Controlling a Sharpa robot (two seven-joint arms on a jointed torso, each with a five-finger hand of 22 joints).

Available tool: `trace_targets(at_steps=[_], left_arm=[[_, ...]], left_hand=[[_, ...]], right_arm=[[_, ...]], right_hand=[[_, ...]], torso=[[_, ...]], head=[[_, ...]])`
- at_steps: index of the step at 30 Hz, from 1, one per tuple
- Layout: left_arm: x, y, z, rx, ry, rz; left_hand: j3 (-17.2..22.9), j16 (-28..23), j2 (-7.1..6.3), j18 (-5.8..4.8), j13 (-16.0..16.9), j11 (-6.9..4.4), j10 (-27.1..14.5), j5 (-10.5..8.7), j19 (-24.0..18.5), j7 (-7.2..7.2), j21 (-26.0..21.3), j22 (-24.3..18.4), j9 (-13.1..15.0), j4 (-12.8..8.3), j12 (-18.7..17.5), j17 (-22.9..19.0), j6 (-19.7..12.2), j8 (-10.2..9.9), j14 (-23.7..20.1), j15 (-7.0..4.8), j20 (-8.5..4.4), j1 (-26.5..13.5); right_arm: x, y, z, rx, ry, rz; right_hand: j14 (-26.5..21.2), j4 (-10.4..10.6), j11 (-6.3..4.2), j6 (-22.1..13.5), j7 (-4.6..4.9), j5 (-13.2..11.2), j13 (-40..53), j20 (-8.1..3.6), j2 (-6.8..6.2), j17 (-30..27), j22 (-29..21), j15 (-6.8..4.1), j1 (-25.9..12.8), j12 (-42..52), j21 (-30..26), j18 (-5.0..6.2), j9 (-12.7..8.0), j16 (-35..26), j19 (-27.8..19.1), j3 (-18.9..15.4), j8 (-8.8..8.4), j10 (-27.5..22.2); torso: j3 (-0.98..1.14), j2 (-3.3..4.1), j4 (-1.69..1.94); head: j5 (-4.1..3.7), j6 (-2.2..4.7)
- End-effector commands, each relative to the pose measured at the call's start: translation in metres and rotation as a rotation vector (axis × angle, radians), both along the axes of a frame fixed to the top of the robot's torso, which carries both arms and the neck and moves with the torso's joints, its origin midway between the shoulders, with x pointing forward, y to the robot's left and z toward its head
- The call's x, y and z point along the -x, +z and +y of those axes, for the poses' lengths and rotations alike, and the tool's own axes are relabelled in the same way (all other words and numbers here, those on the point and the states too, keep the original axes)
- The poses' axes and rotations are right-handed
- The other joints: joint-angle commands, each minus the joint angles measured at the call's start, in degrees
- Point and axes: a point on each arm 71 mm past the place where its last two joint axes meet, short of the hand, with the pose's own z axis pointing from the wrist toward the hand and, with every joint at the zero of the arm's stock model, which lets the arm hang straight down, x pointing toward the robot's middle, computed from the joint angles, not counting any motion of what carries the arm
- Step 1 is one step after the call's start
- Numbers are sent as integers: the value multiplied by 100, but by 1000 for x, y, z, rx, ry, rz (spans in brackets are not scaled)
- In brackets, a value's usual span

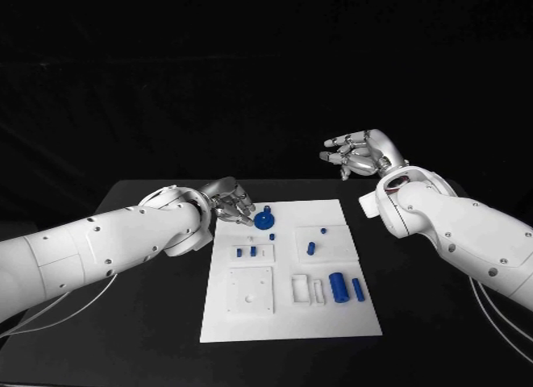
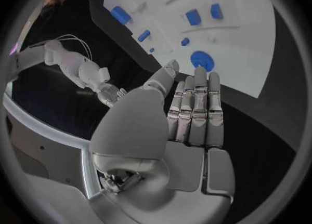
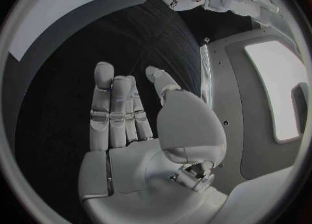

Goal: Assemble the parts on the task board

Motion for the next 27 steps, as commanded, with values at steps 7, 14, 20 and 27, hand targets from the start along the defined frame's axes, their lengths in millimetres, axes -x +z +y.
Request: trace_targets(at_steps=[7,14,20,27], left_arm=[[-8,-4,-35,-144,-200,-196],[-10,-17,-51,-216,-258,-189],[-8,-28,-60,-262,-293,-164],[-8,-36,-65,-282,-305,-149]], left_hand=[[-171,51,87,129,4,-4,-132,1,537,-68,116,-25,-3,-95,-28,105,11,-52,408,-107,-129,-62],[-146,204,165,183,0,-16,-113,57,433,-60,435,430,0,-212,-26,165,88,-41,439,-146,-158,-57],[-37,246,217,185,0,-42,-20,62,212,-65,616,798,-1,-371,-34,172,130,-44,358,-149,-154,-128],[13,146,247,186,1,-33,-45,77,121,-66,570,869,1,-480,-35,110,142,-40,304,-124,-122,-192]], right_arm=[[0,-1,4,-3,26,8],[0,0,5,-4,30,7],[1,0,7,-5,33,5],[1,2,7,-31,33,-16]], right_hand=[[-16,-10,1,51,2,-32,-613,-48,-15,-23,-60,-24,-46,-492,-75,8,-6,-34,204,80,-28,192],[-18,-16,12,40,8,-28,-780,-44,-18,-29,-69,-17,-44,-639,-72,10,-7,-40,202,106,-29,197],[-71,-20,45,39,20,-33,-1403,-17,-31,-146,-186,9,-52,-1316,-199,13,-8,-164,167,167,-30,421],[-256,-93,62,70,35,-162,-1661,23,-9,-572,-665,47,14,-1512,-626,-41,-9,-512,59,436,-31,493]], torso=[[11,15,-3],[9,30,-7],[3,37,-15],[-3,35,-18]], head=[[-15,30],[-68,52],[-41,56],[-42,58]])
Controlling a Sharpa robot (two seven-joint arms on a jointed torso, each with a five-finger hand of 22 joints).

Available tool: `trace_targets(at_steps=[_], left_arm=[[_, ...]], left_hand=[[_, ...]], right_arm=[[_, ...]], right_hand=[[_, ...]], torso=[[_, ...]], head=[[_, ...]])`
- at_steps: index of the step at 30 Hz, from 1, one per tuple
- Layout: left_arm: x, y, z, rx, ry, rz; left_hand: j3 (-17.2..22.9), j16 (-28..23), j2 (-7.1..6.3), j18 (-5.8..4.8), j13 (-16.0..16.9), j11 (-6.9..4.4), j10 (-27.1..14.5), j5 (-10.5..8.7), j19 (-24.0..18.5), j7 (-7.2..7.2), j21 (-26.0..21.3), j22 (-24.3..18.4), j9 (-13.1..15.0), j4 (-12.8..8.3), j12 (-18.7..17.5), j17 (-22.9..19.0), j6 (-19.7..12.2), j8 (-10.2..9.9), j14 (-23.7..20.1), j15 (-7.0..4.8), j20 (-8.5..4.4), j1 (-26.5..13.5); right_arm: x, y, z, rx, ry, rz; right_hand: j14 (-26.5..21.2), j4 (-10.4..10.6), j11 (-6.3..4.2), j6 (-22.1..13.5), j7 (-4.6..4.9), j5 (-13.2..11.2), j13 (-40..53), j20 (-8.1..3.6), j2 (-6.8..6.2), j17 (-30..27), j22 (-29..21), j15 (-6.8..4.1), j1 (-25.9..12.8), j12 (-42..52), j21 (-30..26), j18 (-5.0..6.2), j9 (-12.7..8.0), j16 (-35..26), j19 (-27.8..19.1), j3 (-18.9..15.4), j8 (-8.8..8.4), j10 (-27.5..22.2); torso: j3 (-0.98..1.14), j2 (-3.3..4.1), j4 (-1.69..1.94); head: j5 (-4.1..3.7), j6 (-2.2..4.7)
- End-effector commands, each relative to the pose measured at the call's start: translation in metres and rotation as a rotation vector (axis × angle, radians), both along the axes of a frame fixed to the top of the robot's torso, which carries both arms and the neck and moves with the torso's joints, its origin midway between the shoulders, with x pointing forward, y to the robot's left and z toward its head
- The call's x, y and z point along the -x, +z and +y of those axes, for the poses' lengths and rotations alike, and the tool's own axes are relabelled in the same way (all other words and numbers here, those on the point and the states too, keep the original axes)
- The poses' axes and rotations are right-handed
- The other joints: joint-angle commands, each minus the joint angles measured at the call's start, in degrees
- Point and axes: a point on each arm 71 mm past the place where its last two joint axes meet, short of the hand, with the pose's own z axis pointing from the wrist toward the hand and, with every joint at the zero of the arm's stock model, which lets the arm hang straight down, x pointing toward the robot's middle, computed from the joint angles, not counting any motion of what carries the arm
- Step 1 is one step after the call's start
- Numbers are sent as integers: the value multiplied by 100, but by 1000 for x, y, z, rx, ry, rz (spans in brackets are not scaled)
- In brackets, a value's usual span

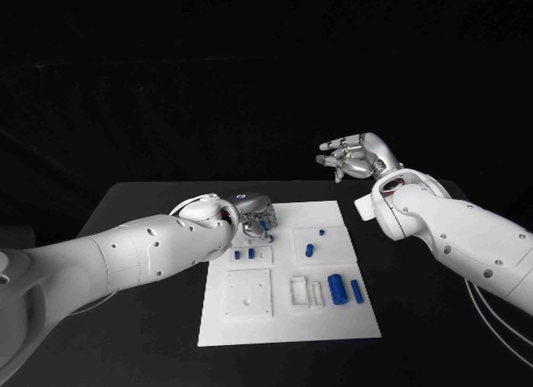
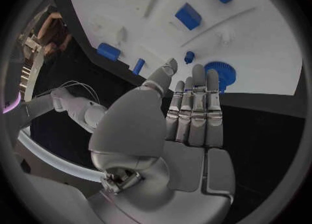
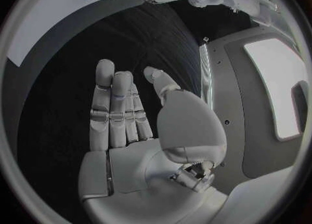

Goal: Assemble the parts on the task board

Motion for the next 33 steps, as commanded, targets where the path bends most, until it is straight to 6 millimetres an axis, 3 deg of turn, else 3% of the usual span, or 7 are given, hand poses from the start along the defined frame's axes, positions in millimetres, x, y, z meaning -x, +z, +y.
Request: trace_targets(at_steps=[1,7,11,24,27,29,33], left_arm=[[2,-4,-4,-35,-40,9],[1,-9,-6,-39,-41,10],[0,-11,-7,-42,-40,6],[-4,-19,-9,-82,-22,14],[-6,-20,-8,-93,-15,19],[-7,-20,-8,-97,-13,21],[-7,-21,-9,-102,-12,26]], left_hand=[[6,-35,27,95,-1,11,9,49,-48,11,-35,36,0,-49,-31,-17,41,-12,-2,-10,-2,-33],[47,-18,86,109,-2,4,18,66,-75,10,17,209,2,-141,-44,-11,71,-9,6,-23,-13,-36],[101,54,124,101,-4,-38,-86,92,-81,-42,110,372,0,-188,-52,21,99,-22,38,-83,-63,-31],[195,125,174,125,-5,-8,-134,99,-135,-20,143,605,0,-235,-53,45,80,-23,-8,-67,-49,-80],[249,192,239,145,-5,5,-116,118,-122,8,187,710,1,-253,-53,75,108,-20,27,-75,-64,-42],[380,220,292,146,-6,11,-108,-67,-175,24,263,846,-2,-319,-54,97,123,-25,-10,-76,-72,41],[692,503,205,179,-5,10,-109,-68,-267,20,404,1185,0,-338,-53,370,125,-23,-128,-82,-63,-88]], right_arm=[[1,2,2,-21,15,-24],[1,3,3,-31,17,-33],[1,3,4,-34,20,-36],[2,5,7,-40,34,-36],[2,6,8,-41,37,-35],[2,6,8,-41,38,-35],[2,7,9,-42,41,-35]], right_hand=[[-133,-27,26,28,14,-32,-44,33,-12,-129,-160,27,19,-49,-149,-38,-9,-104,39,121,-32,30],[-206,-38,36,33,17,-36,-134,44,-41,-394,-498,42,-9,-52,-240,-61,-9,-94,47,220,-30,18],[-224,-35,36,39,17,-29,-151,44,-41,-447,-560,43,-9,-40,-233,-65,-8,-58,49,218,-29,20],[-238,-21,35,53,13,-15,-162,43,-38,-502,-609,44,-22,-25,-225,-67,-8,-23,51,210,-29,21],[-241,-12,34,57,12,-1,-163,42,-38,-525,-629,42,-25,-16,-223,-68,-9,-9,54,202,-31,17],[-244,-23,31,61,12,-22,-164,41,-33,-532,-634,41,1,-13,-221,-68,-8,-4,55,210,-30,17],[-244,-23,31,61,12,-22,-164,41,-33,-532,-634,41,1,-13,-221,-68,-8,-4,55,210,-30,17]], torso=[[-7,-4,-2],[-5,-2,3],[-3,2,-1],[9,8,-10],[9,4,-4],[10,6,-1],[6,6,-5]], head=[[-7,3],[-15,-3],[-18,3],[-30,-8],[-35,-25],[-35,-26],[-40,-27]])
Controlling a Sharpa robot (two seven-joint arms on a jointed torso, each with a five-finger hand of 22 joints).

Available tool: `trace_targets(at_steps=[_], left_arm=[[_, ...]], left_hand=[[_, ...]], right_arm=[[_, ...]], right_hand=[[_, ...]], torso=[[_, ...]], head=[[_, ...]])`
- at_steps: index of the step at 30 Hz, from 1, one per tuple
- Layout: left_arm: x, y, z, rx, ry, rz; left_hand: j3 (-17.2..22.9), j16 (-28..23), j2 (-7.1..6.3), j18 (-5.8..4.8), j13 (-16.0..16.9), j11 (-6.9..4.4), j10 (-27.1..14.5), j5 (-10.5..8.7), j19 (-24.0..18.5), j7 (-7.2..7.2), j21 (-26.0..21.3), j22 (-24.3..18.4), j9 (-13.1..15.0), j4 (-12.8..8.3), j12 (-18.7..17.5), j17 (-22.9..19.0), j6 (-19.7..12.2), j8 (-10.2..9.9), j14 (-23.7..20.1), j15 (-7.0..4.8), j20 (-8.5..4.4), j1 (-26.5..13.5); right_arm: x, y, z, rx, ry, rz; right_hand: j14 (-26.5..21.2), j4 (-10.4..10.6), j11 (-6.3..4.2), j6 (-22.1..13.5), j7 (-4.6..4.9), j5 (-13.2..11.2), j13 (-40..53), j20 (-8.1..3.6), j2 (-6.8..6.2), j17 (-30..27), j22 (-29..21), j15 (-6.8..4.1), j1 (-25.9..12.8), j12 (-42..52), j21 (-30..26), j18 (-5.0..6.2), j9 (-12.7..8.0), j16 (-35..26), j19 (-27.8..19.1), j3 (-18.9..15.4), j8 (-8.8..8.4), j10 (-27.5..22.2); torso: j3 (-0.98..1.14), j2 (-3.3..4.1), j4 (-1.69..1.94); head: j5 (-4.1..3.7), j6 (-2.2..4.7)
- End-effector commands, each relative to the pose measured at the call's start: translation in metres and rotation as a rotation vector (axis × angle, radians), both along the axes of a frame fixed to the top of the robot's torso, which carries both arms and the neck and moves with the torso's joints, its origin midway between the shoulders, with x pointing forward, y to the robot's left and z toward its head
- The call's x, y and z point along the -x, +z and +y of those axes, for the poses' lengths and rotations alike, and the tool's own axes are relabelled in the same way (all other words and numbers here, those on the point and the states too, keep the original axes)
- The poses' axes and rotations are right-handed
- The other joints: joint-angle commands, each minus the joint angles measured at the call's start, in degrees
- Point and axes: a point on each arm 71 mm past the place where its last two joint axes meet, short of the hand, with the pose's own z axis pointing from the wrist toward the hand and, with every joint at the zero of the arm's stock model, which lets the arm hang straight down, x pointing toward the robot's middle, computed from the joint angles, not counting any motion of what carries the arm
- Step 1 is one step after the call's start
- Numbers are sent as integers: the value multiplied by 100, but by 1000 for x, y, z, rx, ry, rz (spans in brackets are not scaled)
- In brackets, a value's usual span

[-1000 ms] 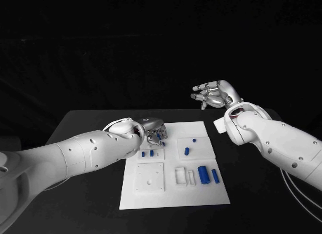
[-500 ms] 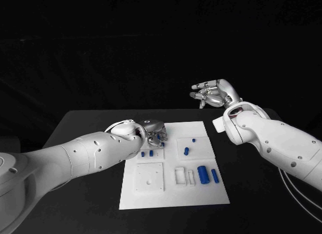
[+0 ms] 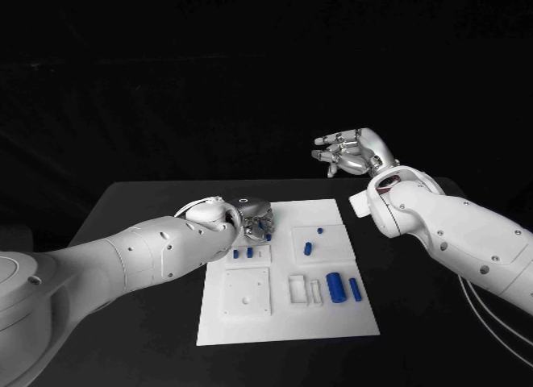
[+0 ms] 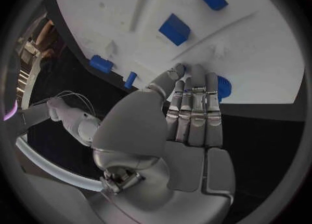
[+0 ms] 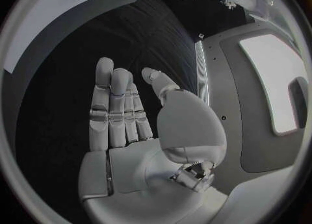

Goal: Assemble the parts on the task board

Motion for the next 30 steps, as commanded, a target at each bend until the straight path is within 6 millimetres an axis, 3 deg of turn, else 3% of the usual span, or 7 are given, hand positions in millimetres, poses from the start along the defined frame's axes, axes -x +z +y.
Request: trace_targets(at_steps=[1,15,25,30], left_arm=[[1,-3,-3,-21,-9,15],[2,-12,-2,-24,-13,34],[4,-16,-3,-10,-21,44],[5,-16,-4,9,-27,38]], left_hand=[[58,58,-18,90,-5,8,-3,-29,-32,10,18,53,1,3,-25,64,12,-24,-41,2,8,-56],[104,122,-41,111,-5,17,-17,-114,33,15,-64,151,1,112,-25,230,9,-24,-33,9,17,-76],[56,429,-37,113,-5,-19,96,-155,137,-2,-94,232,2,173,-24,404,0,-22,-50,-20,-10,-70],[-16,611,-55,115,-4,-40,164,-265,227,-17,-154,195,1,229,-22,468,-29,-24,-43,-27,-12,-101]], right_arm=[[1,2,2,-3,14,-8],[1,3,3,-3,20,-9],[1,3,3,-3,22,-9],[1,3,3,-3,23,-8]], right_hand=[[-41,15,12,44,10,-6,-6,41,-37,-4,-5,-3,-2,14,13,10,-6,34,55,28,-30,-1],[-50,22,13,54,7,-5,-13,41,-43,-35,-26,-3,-2,19,17,9,-5,54,53,22,-29,-6],[-60,22,13,67,5,1,-19,42,-42,-56,-39,-2,2,20,19,8,-5,66,49,19,-29,-10],[-62,21,12,78,3,1,-20,41,-41,-63,-42,-3,4,21,21,8,-5,72,48,21,-28,-10]], torso=[[-5,-3,1],[-11,-3,7],[-6,-14,9],[-5,-14,10]], head=[[-2,-5],[-36,-30],[-26,-48],[-21,-51]])
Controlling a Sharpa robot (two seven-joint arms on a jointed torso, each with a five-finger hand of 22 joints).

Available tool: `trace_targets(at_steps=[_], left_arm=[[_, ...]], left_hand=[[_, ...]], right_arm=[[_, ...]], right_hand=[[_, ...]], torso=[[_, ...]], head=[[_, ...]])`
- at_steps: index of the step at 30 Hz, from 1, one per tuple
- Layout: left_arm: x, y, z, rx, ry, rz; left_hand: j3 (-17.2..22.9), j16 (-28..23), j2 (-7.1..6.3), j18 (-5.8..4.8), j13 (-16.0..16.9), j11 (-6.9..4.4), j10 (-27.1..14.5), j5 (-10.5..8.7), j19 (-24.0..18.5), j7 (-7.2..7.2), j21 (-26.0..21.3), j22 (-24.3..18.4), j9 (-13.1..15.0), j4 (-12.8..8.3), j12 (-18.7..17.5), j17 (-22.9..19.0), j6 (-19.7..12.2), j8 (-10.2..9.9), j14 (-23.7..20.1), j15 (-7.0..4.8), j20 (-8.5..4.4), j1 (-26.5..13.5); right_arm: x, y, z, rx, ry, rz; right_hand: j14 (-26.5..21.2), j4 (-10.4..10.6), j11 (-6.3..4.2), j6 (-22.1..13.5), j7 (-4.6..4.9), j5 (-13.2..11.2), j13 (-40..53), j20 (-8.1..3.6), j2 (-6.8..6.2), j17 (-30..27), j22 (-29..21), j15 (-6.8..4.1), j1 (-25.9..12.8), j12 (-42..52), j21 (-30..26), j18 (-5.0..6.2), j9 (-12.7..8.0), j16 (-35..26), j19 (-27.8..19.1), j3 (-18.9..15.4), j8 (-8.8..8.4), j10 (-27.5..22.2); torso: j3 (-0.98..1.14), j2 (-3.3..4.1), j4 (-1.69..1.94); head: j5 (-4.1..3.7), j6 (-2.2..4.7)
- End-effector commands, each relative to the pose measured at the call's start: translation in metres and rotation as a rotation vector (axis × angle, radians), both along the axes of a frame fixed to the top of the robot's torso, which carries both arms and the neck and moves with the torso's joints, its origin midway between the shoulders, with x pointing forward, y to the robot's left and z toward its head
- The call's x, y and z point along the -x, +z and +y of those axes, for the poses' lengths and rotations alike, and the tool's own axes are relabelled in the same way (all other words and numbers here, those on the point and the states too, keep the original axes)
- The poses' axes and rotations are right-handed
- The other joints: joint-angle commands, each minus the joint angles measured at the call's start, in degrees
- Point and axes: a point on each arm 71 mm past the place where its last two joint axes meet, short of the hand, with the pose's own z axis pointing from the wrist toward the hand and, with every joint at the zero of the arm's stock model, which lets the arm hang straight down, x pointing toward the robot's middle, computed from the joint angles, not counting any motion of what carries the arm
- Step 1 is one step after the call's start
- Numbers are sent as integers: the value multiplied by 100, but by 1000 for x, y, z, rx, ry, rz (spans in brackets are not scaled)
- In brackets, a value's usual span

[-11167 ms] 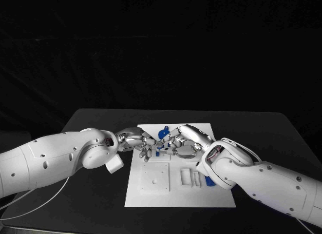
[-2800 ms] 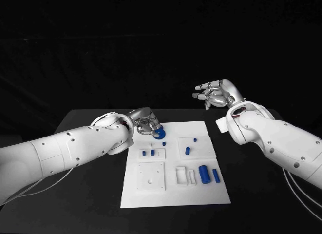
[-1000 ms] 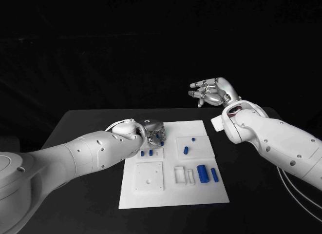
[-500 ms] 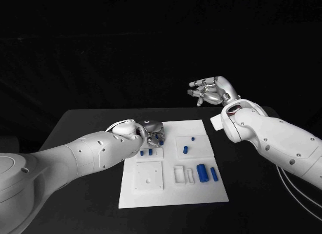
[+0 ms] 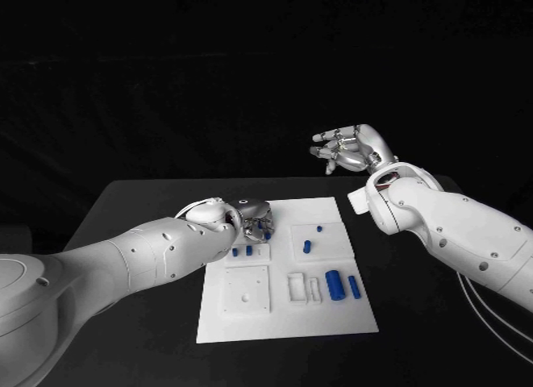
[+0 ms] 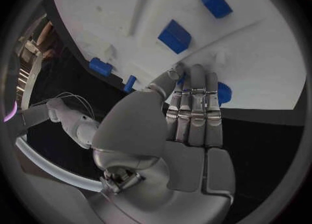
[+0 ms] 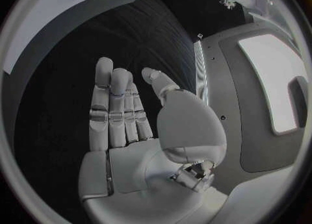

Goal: Assemble the parts on the task board

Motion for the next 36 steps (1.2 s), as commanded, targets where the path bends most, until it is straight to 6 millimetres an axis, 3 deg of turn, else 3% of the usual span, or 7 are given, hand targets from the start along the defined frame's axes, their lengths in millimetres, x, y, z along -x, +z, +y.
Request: trace_targets(at_steps=[1,12,21,29,36], left_arm=[[5,-6,-3,13,-24,21],[5,-6,-2,29,-20,21],[3,-6,0,30,6,9],[2,-6,4,32,24,-2],[0,-2,14,76,67,-50]], left_hand=[[-46,101,-16,116,4,-24,71,-21,102,-18,-42,-36,0,47,-19,34,-42,-25,9,-21,-12,-72],[-242,207,-6,101,5,-16,89,42,228,30,-248,-226,2,178,-19,23,-26,-22,-29,-6,0,-75],[-227,355,274,115,10,-143,485,-11,311,-64,-133,-69,16,276,-20,67,386,-10,102,-75,-63,-2],[-138,555,372,144,13,-222,726,41,360,-103,113,263,16,142,-19,128,640,-17,218,-154,-156,79],[1,596,352,168,14,-239,784,75,410,-113,181,362,17,83,-18,129,686,-18,293,-178,-175,-2]], right_arm=[[0,1,2,1,16,-5],[0,1,2,1,17,-5],[0,0,1,2,15,-3],[0,0,2,2,17,-3],[0,0,1,3,15,-3]], right_hand=[[-21,21,12,51,-11,1,-7,41,-41,-12,-8,-3,4,21,20,44,-6,39,48,21,-28,-10],[-21,21,12,51,-11,1,-7,41,-41,-12,-8,-3,4,21,20,44,-6,39,48,21,-28,-10],[-41,-18,9,77,-9,-57,-18,37,-20,-41,-8,-6,35,18,29,41,-7,55,34,119,-30,-12],[-43,-29,8,84,-13,-54,-20,37,-45,-56,6,-6,-1,24,40,42,-6,74,30,167,-29,-8],[-44,-28,8,82,-13,-50,-19,37,-46,-60,6,-5,-5,26,40,42,-7,77,29,161,-30,-10]], torso=[[2,0,4],[4,0,-3],[-1,4,-3],[1,2,0],[-1,-1,2]], head=[[6,-4],[4,6],[5,6],[11,-2],[9,5]])
